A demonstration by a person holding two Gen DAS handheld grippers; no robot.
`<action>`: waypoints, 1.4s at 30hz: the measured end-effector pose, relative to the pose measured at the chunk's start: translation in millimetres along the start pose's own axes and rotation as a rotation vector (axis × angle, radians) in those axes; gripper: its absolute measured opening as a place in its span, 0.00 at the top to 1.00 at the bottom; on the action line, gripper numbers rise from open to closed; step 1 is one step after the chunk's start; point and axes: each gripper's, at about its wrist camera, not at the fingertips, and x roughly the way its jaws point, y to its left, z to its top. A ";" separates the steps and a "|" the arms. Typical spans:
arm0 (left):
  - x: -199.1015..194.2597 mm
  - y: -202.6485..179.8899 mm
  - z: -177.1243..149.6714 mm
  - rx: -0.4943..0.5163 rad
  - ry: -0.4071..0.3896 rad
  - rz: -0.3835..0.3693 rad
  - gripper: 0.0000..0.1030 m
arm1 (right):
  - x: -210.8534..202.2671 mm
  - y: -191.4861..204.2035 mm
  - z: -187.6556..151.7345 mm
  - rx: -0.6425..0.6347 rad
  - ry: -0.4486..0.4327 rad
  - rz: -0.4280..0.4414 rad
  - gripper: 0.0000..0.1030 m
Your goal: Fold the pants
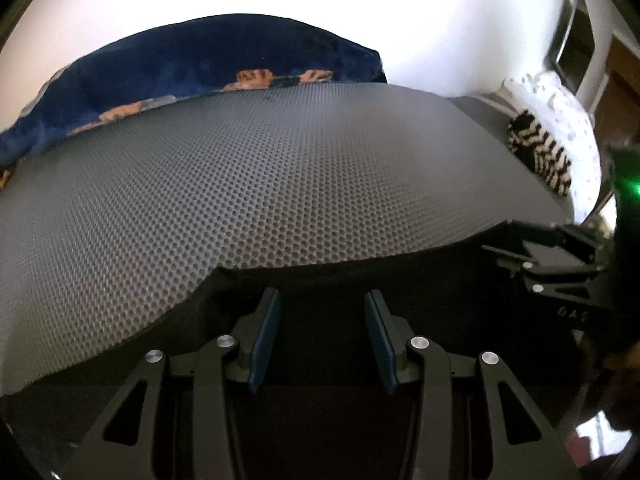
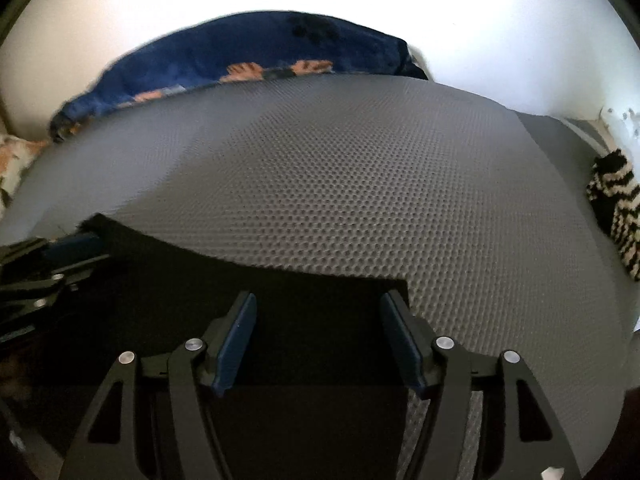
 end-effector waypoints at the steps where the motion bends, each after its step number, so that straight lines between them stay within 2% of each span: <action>1: 1.3 -0.2 1.3 -0.002 0.001 0.002 0.56 | 1.1 0.7 1.0 0.000 0.003 -0.003 0.34; 4: -1.2 3.0 4.8 -0.034 0.018 -0.013 0.56 | 0.3 0.2 3.4 -0.002 0.010 -0.004 0.33; 7: -21.6 8.4 1.9 -0.075 0.021 -0.027 0.54 | -8.6 -0.6 3.8 0.015 0.015 -0.006 0.33; 10: -55.7 20.6 -12.2 -0.115 -0.011 -0.005 0.43 | -23.4 -0.2 -3.0 0.035 0.004 0.014 0.33; 12: -84.0 35.9 -28.4 -0.171 -0.035 -0.004 0.39 | -34.6 6.4 -13.1 0.029 0.010 0.030 0.33; 17: -156.7 82.4 -76.8 -0.313 -0.088 0.062 0.35 | -47.2 34.0 -38.5 -0.001 0.044 0.097 0.33; 21: -203.0 117.1 -119.3 -0.432 -0.100 0.141 0.34 | -51.2 73.9 -57.4 -0.065 0.076 0.156 0.33; 24: -227.3 139.7 -153.7 -0.559 -0.113 0.155 0.33 | -52.1 106.5 -68.7 -0.117 0.099 0.209 0.33; 28: -242.8 166.4 -195.0 -0.759 -0.125 0.147 0.33 | -56.3 143.9 -80.1 -0.198 0.104 0.235 0.31; 33: -243.7 177.9 -234.8 -0.941 -0.159 0.126 0.33 | -65.3 184.0 -88.5 -0.281 0.121 0.324 0.30; 37: -231.3 171.9 -244.8 -0.997 -0.175 0.042 0.33 | -68.6 200.5 -92.3 -0.320 0.120 0.327 0.30; 42: -213.7 171.2 -250.1 -1.047 -0.180 -0.019 0.33 | -66.8 193.9 -88.9 -0.273 0.131 0.345 0.30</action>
